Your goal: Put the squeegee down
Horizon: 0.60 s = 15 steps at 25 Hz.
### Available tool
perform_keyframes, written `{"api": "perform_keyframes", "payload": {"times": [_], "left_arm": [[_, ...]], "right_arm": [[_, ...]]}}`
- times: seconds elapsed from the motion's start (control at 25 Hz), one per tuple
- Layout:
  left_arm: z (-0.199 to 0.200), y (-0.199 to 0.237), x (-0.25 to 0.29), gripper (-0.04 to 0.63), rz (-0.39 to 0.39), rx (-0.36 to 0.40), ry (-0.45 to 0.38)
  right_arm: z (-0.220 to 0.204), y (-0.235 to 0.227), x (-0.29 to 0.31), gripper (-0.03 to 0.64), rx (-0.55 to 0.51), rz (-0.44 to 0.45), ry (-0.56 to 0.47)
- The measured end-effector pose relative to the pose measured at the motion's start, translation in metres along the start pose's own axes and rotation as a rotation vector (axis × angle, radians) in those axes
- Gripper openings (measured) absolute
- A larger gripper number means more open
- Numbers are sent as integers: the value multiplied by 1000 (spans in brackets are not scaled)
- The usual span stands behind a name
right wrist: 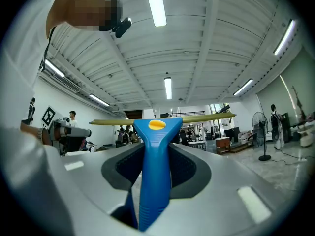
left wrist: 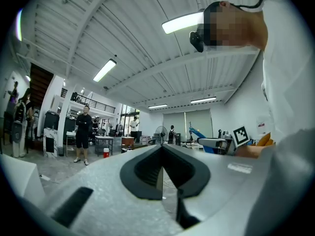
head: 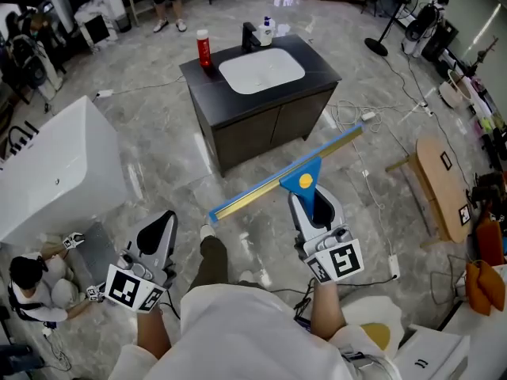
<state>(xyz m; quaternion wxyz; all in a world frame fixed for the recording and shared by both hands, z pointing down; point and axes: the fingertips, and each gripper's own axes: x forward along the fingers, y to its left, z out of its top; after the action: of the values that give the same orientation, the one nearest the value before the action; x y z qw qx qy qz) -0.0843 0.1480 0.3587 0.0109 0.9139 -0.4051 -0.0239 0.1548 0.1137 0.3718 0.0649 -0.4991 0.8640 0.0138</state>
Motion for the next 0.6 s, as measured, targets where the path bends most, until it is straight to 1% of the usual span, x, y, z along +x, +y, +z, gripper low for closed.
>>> {"api": "perform_keyframes", "payload": {"times": [0.12, 0.24, 0.4, 0.6], "left_arm": [[-7, 25, 25, 2, -24, -12, -1], [-10, 60, 53, 2, -50, -22, -5], [-7, 123, 90, 2, -79, -28, -16], [3, 207, 124, 2, -90, -41, -29]], "right_arm": [[-7, -14, 24, 149, 7, -23, 6], [-13, -27, 60, 149, 5, -44, 11], [-17, -36, 127, 149, -9, -54, 20], [-18, -37, 216, 149, -26, -51, 37]]}}
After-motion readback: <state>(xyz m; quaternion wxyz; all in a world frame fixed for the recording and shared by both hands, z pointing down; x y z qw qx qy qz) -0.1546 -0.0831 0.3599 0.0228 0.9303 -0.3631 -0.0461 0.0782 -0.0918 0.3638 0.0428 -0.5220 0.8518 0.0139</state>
